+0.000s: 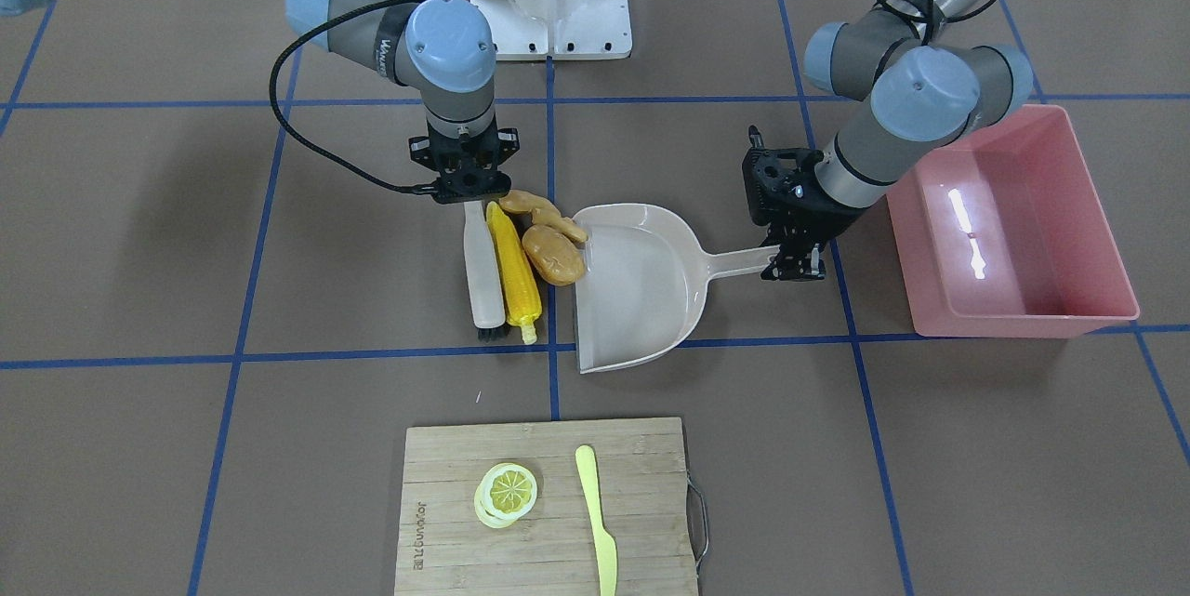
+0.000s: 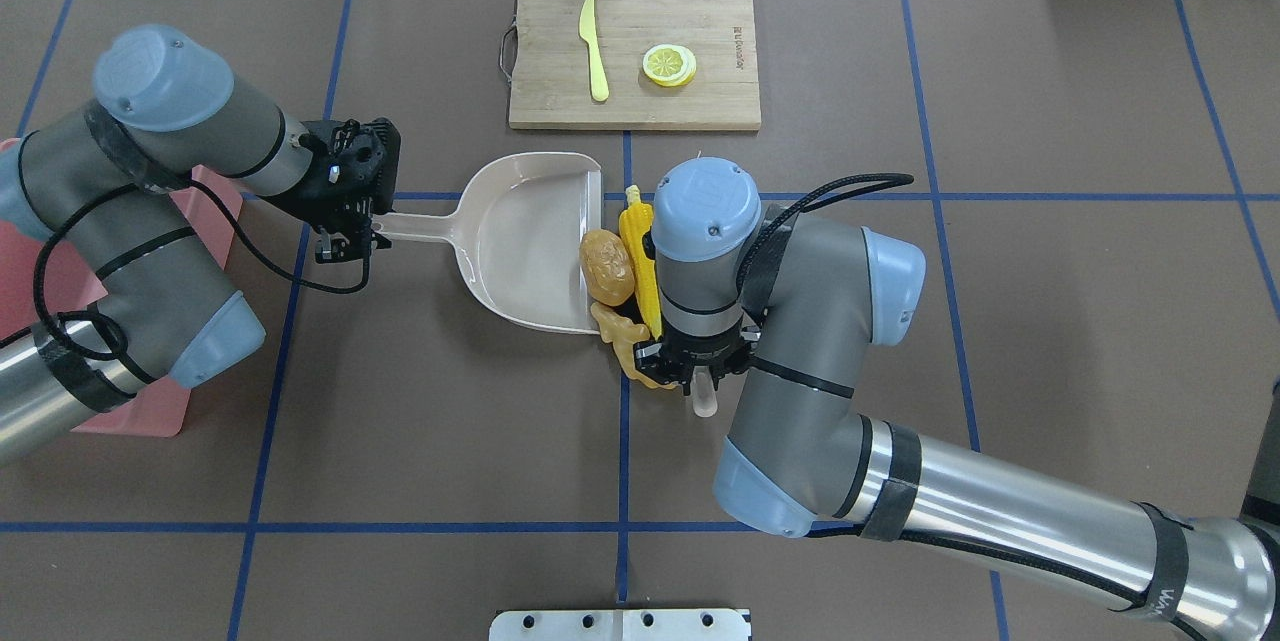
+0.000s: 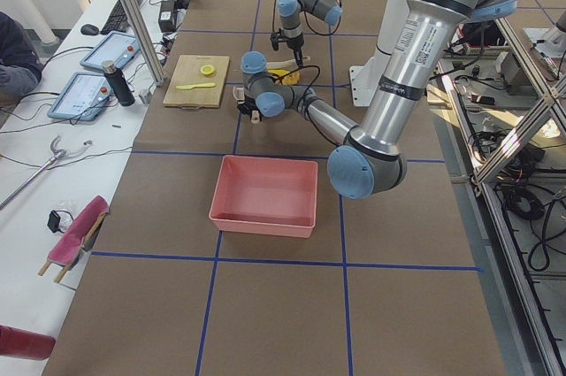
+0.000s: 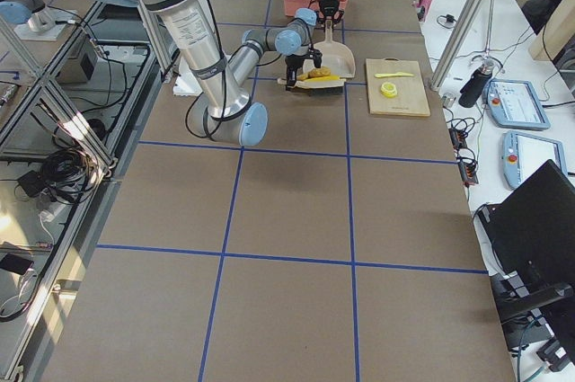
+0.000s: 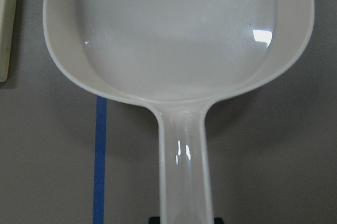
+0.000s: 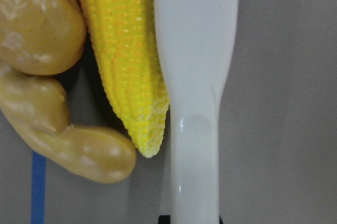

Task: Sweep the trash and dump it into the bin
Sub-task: 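Sweep the potato, ginger and corn into the dustpan with the right brush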

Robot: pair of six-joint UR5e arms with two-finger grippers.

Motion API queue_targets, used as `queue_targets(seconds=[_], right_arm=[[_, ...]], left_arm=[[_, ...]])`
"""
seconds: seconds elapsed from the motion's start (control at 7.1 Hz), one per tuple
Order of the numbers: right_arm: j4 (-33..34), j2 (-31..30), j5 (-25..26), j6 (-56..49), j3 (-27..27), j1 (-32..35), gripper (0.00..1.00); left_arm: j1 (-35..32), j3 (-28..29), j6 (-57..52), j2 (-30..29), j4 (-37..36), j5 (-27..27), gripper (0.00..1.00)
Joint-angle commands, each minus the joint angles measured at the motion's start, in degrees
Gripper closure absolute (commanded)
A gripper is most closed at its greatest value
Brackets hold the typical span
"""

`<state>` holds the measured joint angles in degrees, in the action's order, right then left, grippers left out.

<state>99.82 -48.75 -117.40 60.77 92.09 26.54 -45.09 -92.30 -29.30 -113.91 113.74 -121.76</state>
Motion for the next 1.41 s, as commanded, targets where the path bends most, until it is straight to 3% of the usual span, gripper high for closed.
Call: queue_targets(seconds=[0.0,0.7,1.27], right_arm=[[-1.72,2.33,-0.11,3.89,-0.51,-1.14,1.0],[-23.66,2.26,0.06,19.01,-3.67,-1.93,1.0],[-34.33,2.08,0.24,32.36,-3.67,-0.8,1.0]], left_arm=[[0.0,0.1,-0.14,-0.08,0.0,0.03,1.0],[0.0,-0.25,-0.58,0.79,0.08,0.12,1.0],[0.09,-0.68,-0.75,1.41,1.05,0.12,1.0]])
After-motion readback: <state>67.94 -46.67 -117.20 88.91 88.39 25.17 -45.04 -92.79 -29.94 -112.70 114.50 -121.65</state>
